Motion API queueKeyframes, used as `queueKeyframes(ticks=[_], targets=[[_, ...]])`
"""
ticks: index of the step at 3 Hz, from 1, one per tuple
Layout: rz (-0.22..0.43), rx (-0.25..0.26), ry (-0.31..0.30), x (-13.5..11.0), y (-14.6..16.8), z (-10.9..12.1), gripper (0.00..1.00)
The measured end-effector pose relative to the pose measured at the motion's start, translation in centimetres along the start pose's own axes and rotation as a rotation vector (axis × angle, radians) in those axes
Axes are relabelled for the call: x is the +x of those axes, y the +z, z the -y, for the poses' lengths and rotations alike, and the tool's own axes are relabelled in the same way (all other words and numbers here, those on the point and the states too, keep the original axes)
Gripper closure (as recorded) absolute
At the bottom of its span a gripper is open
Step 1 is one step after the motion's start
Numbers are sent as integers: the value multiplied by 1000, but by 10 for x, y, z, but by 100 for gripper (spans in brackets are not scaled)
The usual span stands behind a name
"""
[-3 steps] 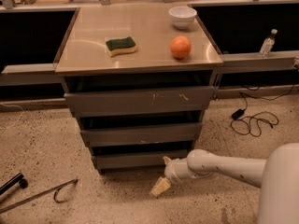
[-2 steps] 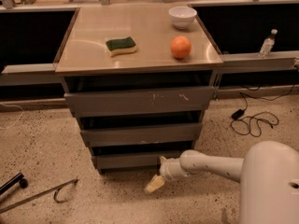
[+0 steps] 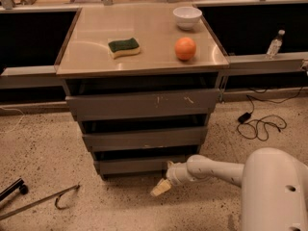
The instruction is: Open bottom drawer
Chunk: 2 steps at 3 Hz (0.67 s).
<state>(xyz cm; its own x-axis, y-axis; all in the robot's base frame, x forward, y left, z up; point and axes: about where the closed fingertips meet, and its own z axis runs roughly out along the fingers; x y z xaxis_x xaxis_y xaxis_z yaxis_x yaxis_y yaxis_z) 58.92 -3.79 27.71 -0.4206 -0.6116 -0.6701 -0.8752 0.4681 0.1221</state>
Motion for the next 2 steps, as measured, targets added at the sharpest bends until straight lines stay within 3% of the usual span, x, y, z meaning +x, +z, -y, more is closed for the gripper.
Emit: queueKeyframes(ticks=[2], targets=[[4,96,-47,-24,17,44,0]])
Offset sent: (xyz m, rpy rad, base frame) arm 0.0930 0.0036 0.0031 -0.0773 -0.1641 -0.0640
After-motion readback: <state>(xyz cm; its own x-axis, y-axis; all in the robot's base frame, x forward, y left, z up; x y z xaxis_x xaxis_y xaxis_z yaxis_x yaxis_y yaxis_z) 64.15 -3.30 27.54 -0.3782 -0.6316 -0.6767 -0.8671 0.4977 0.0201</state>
